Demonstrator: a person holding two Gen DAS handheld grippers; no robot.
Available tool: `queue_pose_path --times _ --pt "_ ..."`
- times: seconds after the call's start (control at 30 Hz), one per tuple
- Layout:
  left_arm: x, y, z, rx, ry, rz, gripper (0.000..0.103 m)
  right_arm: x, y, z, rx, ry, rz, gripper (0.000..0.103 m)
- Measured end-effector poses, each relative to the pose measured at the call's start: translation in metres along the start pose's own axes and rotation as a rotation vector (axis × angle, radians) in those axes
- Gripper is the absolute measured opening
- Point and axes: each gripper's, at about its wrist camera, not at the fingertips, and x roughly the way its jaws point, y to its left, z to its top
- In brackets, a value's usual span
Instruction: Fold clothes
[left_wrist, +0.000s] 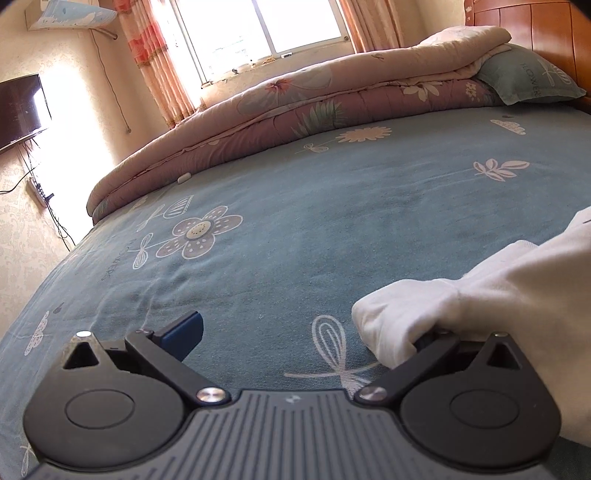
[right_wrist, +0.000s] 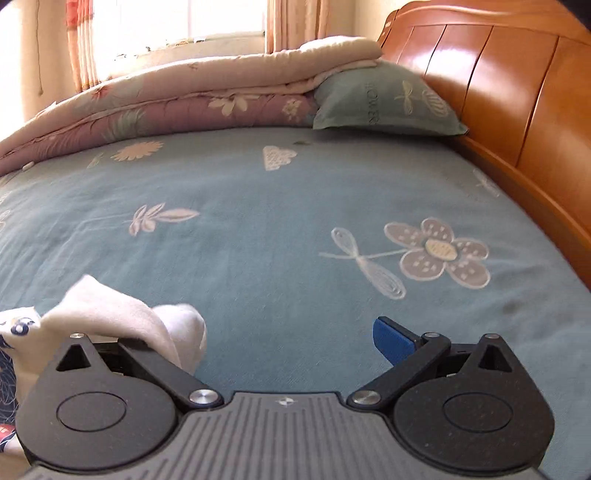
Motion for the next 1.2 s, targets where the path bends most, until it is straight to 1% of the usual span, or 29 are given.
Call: queue_pose_path --times 0.1,0.17,0.23,0.37,0.4,0.47,0.53,0.63,0.7,0.73,0.83,0.87,0.9,0.93,0.97,1.0,1.07,1.13,1.17,1.2 --pt "0.002 -0.002 0.0 0.004 0.0 -0.006 0.103 0.005 0.003 0.006 -0.039 0.019 0.016 0.103" --pt "0.004 -0.005 0.0 0.01 0.003 -0.008 0.103 0.016 0.017 -0.001 -0.11 0.06 0.031 0.103" --pt "0.006 -0.006 0.0 0.016 0.006 -0.005 0.103 0.028 0.027 -0.006 -0.15 0.086 0.03 0.103" --pt "0.005 -0.005 0.002 0.011 -0.009 0.003 0.103 0.031 0.026 -0.005 -0.115 0.051 0.002 0.103" --pt "0.004 -0.004 0.003 0.008 -0.017 0.004 0.103 0.029 0.021 -0.003 -0.088 0.033 -0.007 0.103" --pt "0.001 -0.006 0.007 0.01 -0.055 0.018 0.103 0.021 0.002 0.005 -0.005 -0.012 -0.021 0.103" --pt "-0.003 -0.01 0.012 0.013 -0.1 0.035 0.103 0.016 -0.015 0.013 0.041 -0.041 -0.031 0.103" --pt "-0.006 -0.017 0.026 0.013 -0.159 0.042 0.103 0.007 -0.03 0.023 0.029 -0.085 -0.091 0.103" --pt "-0.008 -0.022 0.041 0.024 -0.207 0.056 0.103 0.002 -0.039 0.034 0.015 -0.108 -0.112 0.103" --pt "-0.01 -0.024 0.05 0.024 -0.245 0.07 0.103 -0.002 -0.043 0.04 0.006 -0.129 -0.127 0.103" --pt "-0.021 -0.025 0.071 -0.012 -0.371 0.097 0.103 -0.021 -0.05 0.056 -0.006 -0.246 -0.2 0.103" --pt "-0.023 -0.026 0.077 -0.024 -0.405 0.103 0.103 -0.022 -0.053 0.059 0.002 -0.26 -0.21 0.103" --pt "-0.021 -0.028 0.08 -0.029 -0.423 0.108 0.103 -0.019 -0.057 0.061 0.009 -0.253 -0.21 0.103" --pt "-0.016 -0.03 0.083 -0.031 -0.426 0.106 0.103 -0.015 -0.06 0.063 0.017 -0.246 -0.211 0.103" --pt "-0.007 -0.032 0.085 -0.029 -0.39 0.091 0.103 -0.011 -0.064 0.065 0.024 -0.239 -0.212 0.103" --pt "0.006 -0.035 0.085 -0.022 -0.33 0.066 0.103 -0.002 -0.066 0.065 0.029 -0.21 -0.211 0.103" --pt "0.036 -0.043 0.083 0.003 -0.204 0.032 0.103 0.028 -0.07 0.058 0.031 -0.106 -0.209 0.103" --pt "0.059 -0.051 0.078 0.048 -0.135 0.048 0.103 0.055 -0.074 0.051 0.034 -0.013 -0.207 0.103" --pt "0.069 -0.052 0.077 0.057 -0.103 0.047 0.103 0.065 -0.075 0.048 0.032 0.018 -0.205 0.103" --pt "0.076 -0.05 0.078 0.046 -0.067 0.027 0.103 0.071 -0.078 0.048 0.037 0.042 -0.197 0.103"
